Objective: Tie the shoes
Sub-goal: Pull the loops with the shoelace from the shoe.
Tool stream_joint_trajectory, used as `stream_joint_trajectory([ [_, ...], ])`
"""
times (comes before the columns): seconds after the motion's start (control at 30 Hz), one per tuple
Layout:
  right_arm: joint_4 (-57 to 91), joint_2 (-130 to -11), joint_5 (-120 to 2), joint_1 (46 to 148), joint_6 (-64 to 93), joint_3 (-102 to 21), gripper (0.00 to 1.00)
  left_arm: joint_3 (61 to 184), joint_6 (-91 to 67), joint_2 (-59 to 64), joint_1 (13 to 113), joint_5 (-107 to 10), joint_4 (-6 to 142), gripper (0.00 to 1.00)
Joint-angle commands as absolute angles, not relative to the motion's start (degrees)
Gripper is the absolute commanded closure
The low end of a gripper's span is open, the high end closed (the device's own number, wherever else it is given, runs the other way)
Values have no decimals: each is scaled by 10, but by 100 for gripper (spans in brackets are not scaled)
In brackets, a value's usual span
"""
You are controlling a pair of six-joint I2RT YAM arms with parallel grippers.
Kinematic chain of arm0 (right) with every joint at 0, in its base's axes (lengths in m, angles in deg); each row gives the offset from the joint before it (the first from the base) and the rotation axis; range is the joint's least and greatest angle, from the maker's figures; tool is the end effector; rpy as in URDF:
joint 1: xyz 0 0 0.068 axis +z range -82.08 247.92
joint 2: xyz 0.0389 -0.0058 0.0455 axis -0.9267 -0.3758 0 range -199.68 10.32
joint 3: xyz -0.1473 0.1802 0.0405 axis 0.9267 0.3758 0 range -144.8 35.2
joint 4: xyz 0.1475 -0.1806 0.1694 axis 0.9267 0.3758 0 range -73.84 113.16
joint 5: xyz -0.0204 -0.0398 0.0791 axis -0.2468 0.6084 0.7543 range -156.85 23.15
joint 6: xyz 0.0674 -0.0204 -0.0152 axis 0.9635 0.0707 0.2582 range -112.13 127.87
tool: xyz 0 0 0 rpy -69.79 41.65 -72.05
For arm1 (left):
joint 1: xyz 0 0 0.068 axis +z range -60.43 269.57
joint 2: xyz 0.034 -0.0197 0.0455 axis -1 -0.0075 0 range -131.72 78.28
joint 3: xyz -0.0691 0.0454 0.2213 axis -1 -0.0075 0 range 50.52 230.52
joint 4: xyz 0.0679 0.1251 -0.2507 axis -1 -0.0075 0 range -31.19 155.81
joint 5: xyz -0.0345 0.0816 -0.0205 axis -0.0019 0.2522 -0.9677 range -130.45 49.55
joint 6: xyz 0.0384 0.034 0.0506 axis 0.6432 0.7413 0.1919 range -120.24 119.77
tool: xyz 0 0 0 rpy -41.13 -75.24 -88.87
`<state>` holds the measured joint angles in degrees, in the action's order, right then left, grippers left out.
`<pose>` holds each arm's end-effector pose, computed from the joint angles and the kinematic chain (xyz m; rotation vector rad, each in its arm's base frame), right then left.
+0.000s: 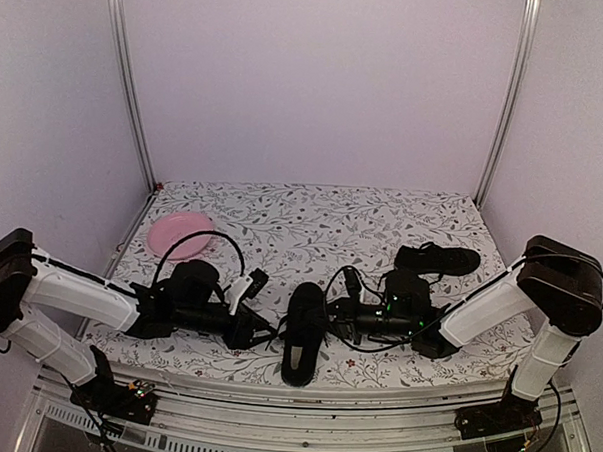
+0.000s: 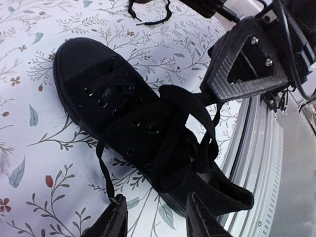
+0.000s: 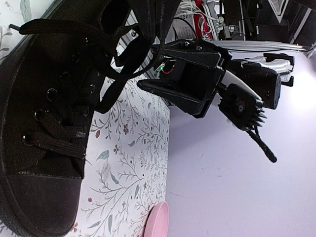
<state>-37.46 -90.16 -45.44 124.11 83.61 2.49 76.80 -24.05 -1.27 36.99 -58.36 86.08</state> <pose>0.1742 0.2992 0.0737 0.0564 2.2989 1.7943 0.1679 -0.2496 0.0813 0.7688 2.1987 -1.0666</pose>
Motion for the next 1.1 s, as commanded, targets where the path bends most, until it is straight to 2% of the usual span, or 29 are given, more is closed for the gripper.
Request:
stream_joint_trajectory([
  [0.0, -352, -888, -468, 1241, 823, 19, 98, 782, -180, -36, 348, -536, 868, 61],
  [0.3, -335, -882, -473, 1241, 820, 14, 98, 809, -162, -94, 336, -556, 893, 65],
  [0.8, -327, -882, -473, 1241, 818, 10, 98, 800, -164, -104, 327, -589, 918, 59],
  [0.9, -326, -881, -474, 1241, 817, 11, 98, 810, -165, -121, 326, -589, 917, 66],
  [1.07, -320, -875, -478, 1241, 814, 12, 98, 821, -169, -137, 327, -581, 913, 83],
])
